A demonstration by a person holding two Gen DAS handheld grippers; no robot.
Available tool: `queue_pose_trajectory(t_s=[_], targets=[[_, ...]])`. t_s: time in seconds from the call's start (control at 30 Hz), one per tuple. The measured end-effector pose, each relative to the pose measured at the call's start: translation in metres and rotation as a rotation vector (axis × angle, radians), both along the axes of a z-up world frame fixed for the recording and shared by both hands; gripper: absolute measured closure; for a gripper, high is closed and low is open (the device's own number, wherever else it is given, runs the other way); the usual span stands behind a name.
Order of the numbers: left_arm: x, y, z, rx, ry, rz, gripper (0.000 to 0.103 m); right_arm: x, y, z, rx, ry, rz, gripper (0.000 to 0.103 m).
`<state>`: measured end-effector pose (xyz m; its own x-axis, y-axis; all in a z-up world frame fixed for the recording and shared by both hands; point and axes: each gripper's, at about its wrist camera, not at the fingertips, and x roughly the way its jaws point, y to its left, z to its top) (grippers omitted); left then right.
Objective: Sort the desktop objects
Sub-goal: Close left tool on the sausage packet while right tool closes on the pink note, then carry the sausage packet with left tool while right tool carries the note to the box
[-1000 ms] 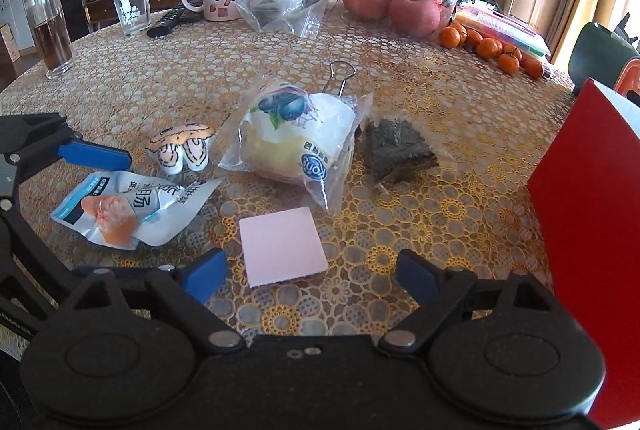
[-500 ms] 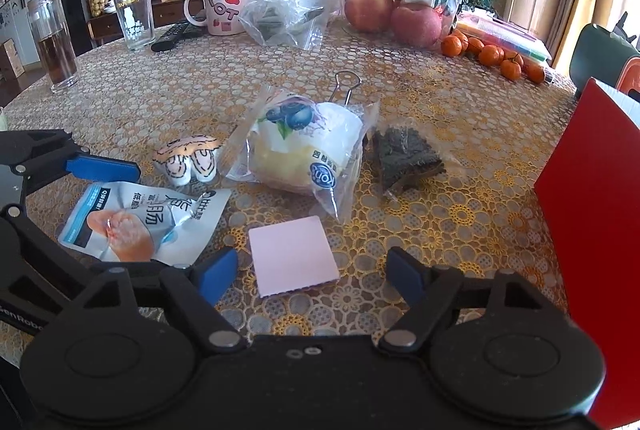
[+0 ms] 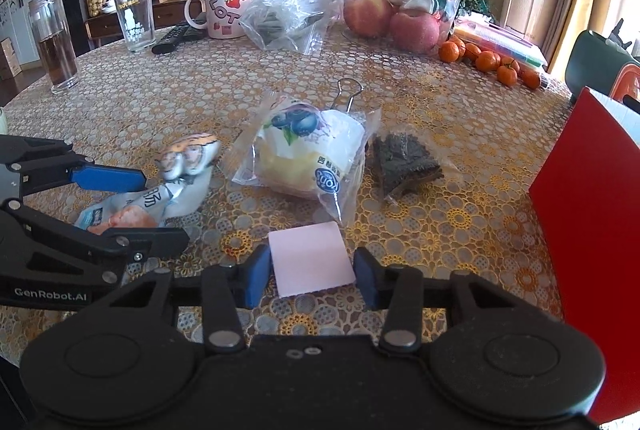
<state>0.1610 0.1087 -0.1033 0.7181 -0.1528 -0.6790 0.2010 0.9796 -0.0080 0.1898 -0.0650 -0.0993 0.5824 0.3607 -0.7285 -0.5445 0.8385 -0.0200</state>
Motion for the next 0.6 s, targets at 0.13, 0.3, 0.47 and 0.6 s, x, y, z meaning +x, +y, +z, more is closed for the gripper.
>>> queue_pose_trajectory(t_s=[0.13, 0.3, 0.47, 0.6], targets=[[-0.003, -0.002, 0.002, 0.003, 0.002, 0.025, 0.043, -0.002, -0.006, 0.003, 0.017, 0.004, -0.017, 0.058], [-0.01, -0.004, 0.006, -0.024, 0.024, 0.06, 0.043, -0.01, -0.015, 0.01, 0.034, 0.003, -0.027, 0.058], [-0.023, -0.009, 0.011, -0.041, 0.037, 0.08, 0.044, -0.02, -0.026, 0.019, 0.059, -0.001, -0.043, 0.058], [-0.034, -0.013, 0.017, -0.058, 0.038, 0.1, 0.044, -0.028, -0.037, 0.026, 0.078, -0.003, -0.055, 0.058]])
